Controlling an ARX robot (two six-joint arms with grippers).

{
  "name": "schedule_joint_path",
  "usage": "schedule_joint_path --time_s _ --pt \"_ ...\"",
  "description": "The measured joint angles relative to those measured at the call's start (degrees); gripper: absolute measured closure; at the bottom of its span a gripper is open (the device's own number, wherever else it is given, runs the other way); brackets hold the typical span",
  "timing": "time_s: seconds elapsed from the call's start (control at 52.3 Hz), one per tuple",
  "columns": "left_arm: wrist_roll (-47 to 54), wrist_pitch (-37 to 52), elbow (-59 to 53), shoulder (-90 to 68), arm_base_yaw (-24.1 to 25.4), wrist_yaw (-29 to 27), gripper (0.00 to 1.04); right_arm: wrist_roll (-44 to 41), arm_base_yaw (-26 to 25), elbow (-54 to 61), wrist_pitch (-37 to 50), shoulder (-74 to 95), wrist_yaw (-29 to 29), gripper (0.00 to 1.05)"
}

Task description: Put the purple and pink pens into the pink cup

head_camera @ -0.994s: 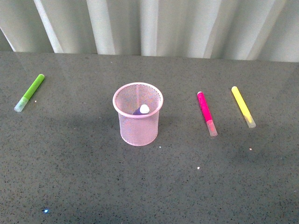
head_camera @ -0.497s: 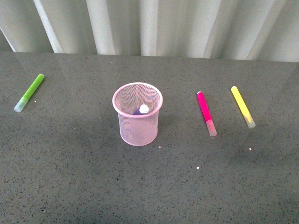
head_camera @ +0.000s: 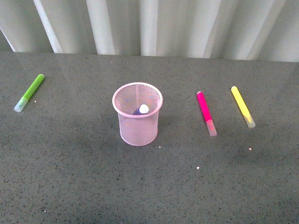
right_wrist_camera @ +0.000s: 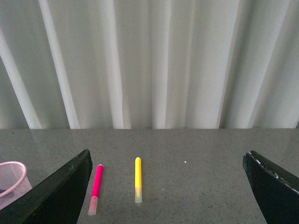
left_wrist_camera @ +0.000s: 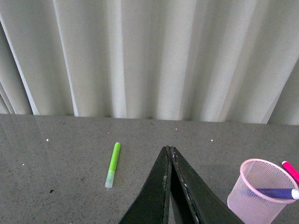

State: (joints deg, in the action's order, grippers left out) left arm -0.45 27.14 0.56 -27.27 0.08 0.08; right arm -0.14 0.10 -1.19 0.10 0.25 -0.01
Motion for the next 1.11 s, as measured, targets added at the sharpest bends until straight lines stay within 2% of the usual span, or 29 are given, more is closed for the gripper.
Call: schedule_joint_path --time_s 0.899,0.994,1.109 --pt "0.0 -17.1 0.0 17.4 0.0 0.0 1.01 0.0 0.0 0.0 0.0 0.0 0.0 0.07" --pt "0.0 -26.1 0.0 24.5 0.0 0.0 1.01 0.0 0.0 0.0 0.0 0.0 0.0 0.07" --pt "0.0 -26.9 0.0 27.0 0.0 -0.1 1.01 0.0 0.0 0.0 0.0 0.0 0.0 0.07"
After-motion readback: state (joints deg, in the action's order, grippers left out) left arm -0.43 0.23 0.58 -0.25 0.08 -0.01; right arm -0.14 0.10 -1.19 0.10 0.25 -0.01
